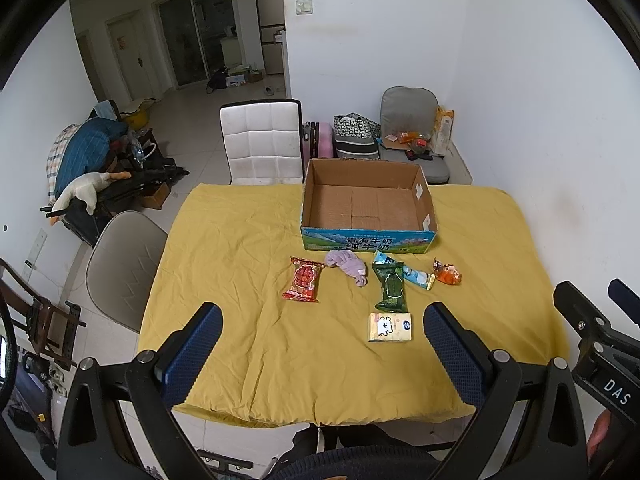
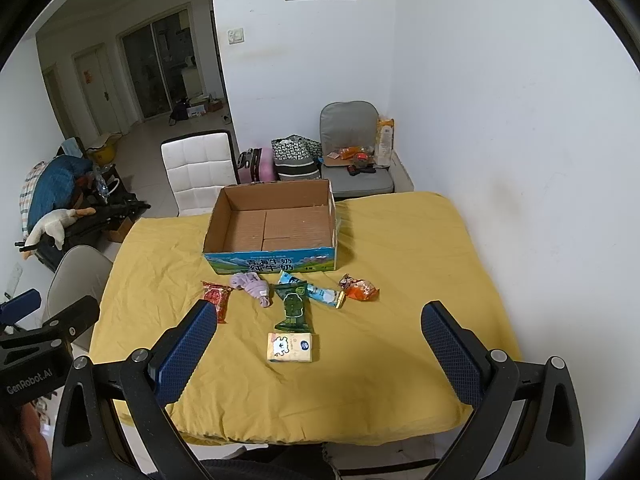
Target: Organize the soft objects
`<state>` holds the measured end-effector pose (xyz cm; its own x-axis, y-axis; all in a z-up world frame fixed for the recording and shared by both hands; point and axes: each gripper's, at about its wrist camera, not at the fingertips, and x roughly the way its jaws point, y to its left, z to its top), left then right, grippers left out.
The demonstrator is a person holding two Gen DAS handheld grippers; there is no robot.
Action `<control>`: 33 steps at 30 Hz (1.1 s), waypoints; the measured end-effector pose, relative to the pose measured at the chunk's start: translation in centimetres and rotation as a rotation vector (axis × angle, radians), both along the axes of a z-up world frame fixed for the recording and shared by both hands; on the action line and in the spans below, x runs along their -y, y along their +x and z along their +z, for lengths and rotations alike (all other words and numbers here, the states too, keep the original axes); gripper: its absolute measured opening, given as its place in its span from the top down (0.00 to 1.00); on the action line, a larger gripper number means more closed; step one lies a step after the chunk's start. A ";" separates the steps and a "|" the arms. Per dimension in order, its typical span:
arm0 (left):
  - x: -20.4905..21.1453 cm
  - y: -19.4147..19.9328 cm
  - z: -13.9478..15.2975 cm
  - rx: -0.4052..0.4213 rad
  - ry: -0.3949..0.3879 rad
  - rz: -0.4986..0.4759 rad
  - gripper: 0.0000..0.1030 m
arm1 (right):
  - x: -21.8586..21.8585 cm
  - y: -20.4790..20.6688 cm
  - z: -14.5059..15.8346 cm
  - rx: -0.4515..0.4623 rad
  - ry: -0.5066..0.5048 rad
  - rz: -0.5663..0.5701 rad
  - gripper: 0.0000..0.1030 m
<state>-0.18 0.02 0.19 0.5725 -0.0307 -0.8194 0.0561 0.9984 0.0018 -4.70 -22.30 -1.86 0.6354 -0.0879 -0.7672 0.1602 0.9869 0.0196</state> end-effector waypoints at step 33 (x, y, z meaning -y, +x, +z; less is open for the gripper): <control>0.1 -0.5 0.4 0.003 0.000 -0.019 0.00 | -0.3 -0.7 0.0 0.021 -0.004 -0.008 0.00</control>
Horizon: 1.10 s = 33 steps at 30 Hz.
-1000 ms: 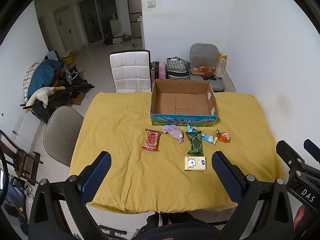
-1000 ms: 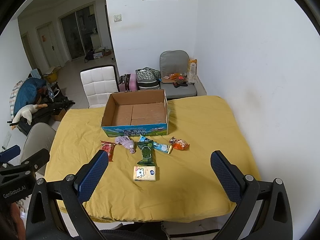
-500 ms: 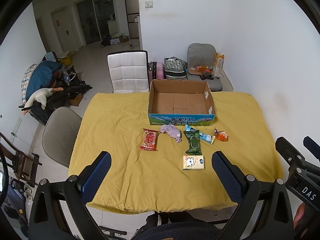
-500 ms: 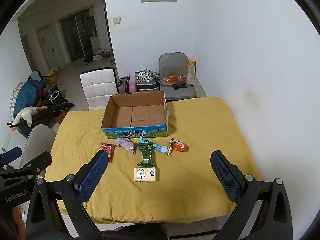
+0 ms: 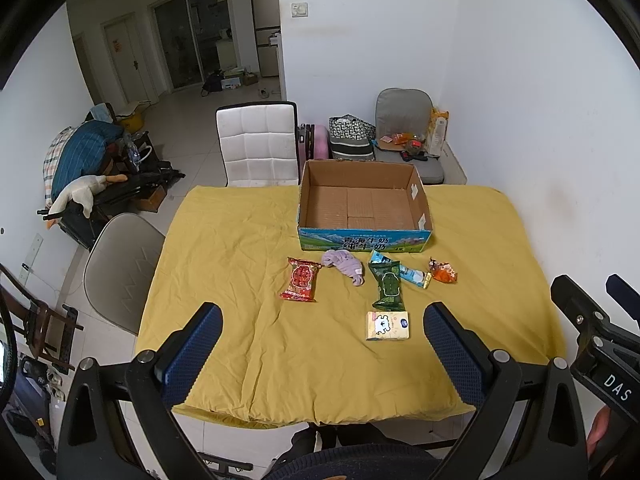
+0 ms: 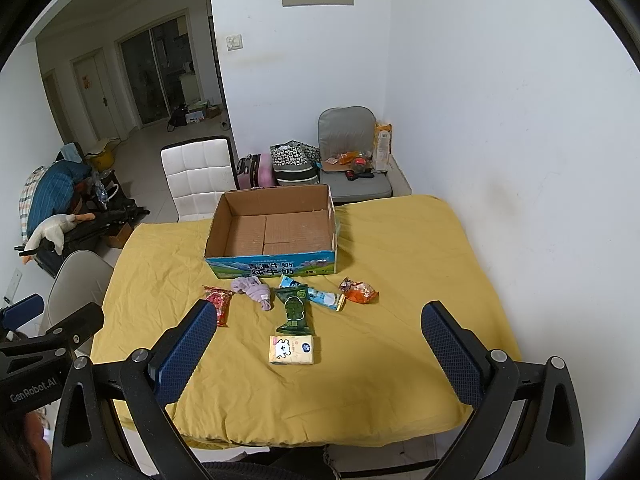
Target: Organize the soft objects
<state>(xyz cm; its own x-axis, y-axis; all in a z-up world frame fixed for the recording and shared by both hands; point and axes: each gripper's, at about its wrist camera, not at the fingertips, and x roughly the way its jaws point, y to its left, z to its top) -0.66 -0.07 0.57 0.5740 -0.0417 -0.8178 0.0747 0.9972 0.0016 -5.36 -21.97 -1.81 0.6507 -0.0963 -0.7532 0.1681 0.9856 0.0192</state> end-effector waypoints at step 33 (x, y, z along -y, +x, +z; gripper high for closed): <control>-1.3 14.3 -34.2 -0.603 0.061 0.213 0.00 | 1.4 25.2 -40.8 -0.712 0.281 0.063 0.11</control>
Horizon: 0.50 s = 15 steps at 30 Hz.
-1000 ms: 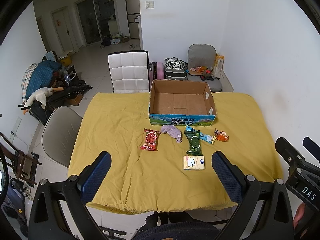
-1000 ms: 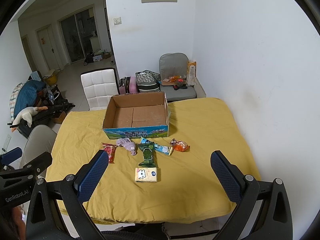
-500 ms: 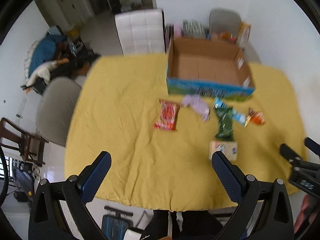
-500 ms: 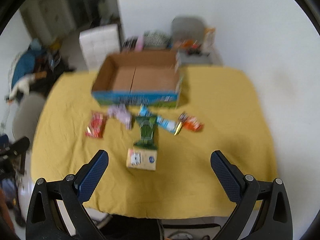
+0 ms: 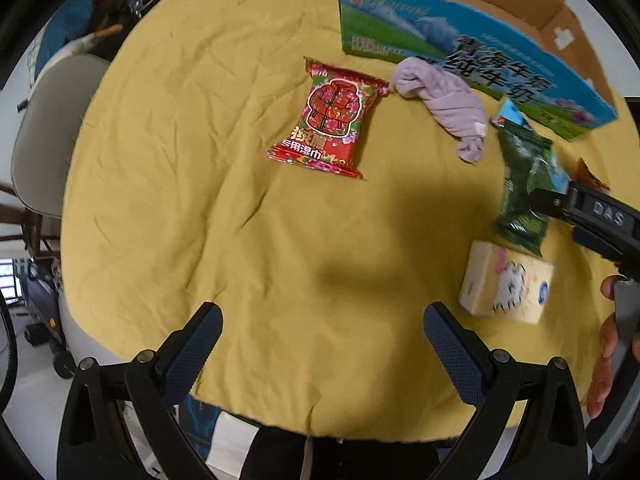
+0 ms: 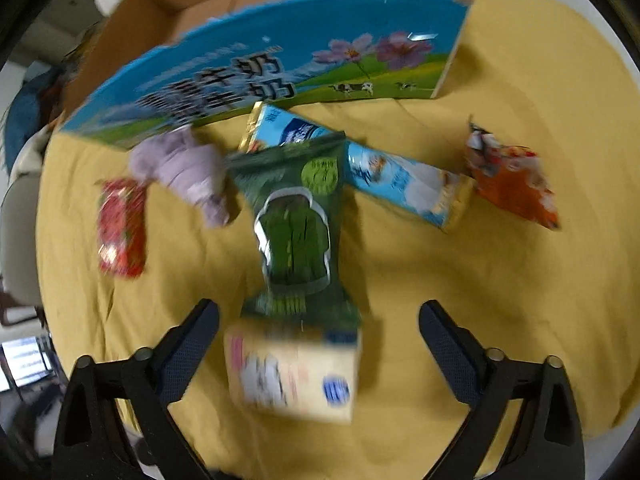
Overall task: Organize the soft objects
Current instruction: 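Grasp the red packet with the left tool while the right tool grasps the green packet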
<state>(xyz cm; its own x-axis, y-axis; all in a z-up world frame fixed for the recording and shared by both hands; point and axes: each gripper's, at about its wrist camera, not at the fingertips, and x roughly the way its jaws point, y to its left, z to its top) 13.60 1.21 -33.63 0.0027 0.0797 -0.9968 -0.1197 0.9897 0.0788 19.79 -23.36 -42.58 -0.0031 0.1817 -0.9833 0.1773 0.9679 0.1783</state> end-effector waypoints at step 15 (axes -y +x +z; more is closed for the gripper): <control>-4.3 12.3 -5.5 -0.032 -0.108 0.088 0.01 | -0.7 3.3 -1.8 -0.063 -0.006 -0.003 0.64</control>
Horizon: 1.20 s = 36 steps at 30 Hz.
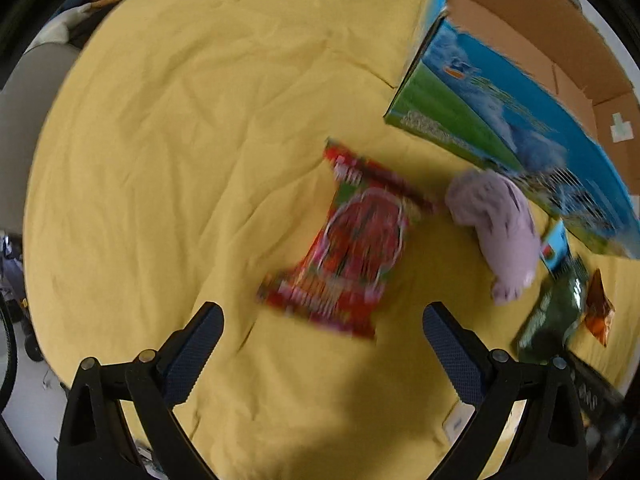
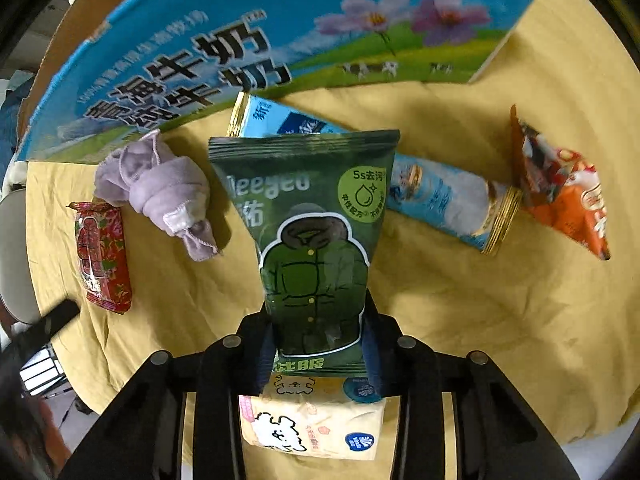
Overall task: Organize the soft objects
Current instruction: 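Grasp the red packet with the left tool while the right tool grasps the green packet, then carry both packets into the box and open both tools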
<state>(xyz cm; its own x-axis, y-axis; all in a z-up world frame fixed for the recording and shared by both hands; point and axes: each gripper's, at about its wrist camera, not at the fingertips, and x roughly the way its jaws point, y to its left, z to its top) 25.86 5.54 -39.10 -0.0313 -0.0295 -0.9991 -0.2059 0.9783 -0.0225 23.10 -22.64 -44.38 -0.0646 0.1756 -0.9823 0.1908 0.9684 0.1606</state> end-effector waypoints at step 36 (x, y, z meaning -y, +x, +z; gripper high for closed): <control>7.0 -0.4 14.7 0.270 -0.151 -0.268 0.57 | -3.7 0.1 18.2 0.219 0.098 0.015 0.67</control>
